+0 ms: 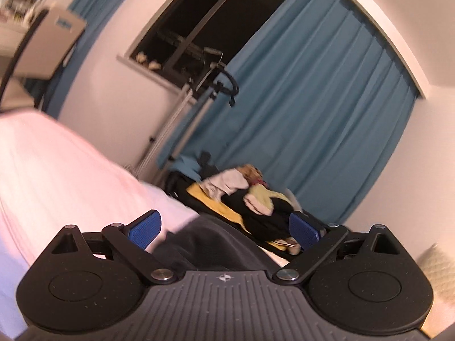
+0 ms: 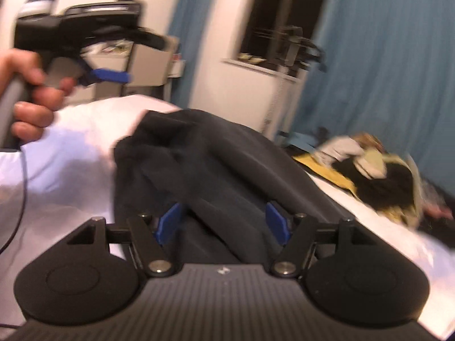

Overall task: Fold clothes
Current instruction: 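Grasp the bundle's waistband with the left tool while the right tool holds the legs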

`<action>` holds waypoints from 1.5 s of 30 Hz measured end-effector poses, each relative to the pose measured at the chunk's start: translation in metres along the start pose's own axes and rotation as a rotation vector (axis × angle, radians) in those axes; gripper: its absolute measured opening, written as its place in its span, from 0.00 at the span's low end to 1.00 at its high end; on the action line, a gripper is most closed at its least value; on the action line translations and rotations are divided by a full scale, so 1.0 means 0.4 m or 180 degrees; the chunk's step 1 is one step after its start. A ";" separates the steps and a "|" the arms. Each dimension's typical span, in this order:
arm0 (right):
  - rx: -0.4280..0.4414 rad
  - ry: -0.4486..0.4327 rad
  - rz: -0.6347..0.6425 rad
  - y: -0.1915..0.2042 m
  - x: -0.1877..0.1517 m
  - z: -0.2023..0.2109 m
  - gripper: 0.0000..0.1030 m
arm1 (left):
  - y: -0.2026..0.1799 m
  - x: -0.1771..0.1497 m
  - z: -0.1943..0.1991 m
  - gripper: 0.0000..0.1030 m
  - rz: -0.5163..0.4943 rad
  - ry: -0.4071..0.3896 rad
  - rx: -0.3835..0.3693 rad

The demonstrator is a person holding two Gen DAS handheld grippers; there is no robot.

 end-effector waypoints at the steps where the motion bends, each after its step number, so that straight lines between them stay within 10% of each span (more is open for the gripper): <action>1: 0.0023 0.0040 -0.0234 -0.024 -0.010 0.004 0.65 | -0.006 -0.002 -0.004 0.94 0.0106 0.0078 -0.0043; 8: 0.0190 -0.0040 0.0040 -0.017 -0.058 -0.047 0.64 | -0.065 -0.073 -0.074 0.78 0.0257 0.0569 -0.0097; 11: 0.0074 0.0007 0.0195 -0.019 -0.072 -0.093 0.36 | -0.062 -0.114 -0.115 0.78 0.0297 0.0702 0.0003; 17: 0.0051 -0.0113 -0.0287 -0.080 -0.055 -0.052 0.12 | -0.036 -0.158 -0.176 0.82 0.0417 0.0781 0.0104; 27: 0.0110 -0.0337 -0.0770 -0.150 -0.038 0.037 0.11 | 0.057 -0.162 -0.203 0.81 0.0919 0.0768 0.0295; 32: 0.0103 -0.0202 -0.0463 -0.108 -0.061 0.012 0.12 | 0.115 -0.130 -0.195 0.15 0.1122 0.0560 0.0546; 37: 0.0152 -0.0259 -0.0010 -0.044 -0.065 0.015 0.16 | 0.092 -0.065 -0.147 0.13 0.0923 0.0271 0.0385; 45: 0.0351 0.0037 0.0562 0.041 -0.112 -0.060 0.23 | 0.158 -0.087 -0.213 0.15 0.0658 0.0485 0.0897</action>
Point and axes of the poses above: each gripper's, at about its wrist camera, not at the fingertips, and z roughly against the way its jaws point, y to its left, x to its top, the point moved 1 cm from there along -z, roughly the way its jaws point, and after that the axes turned 3 degrees about -x, right-handed, at the moved point
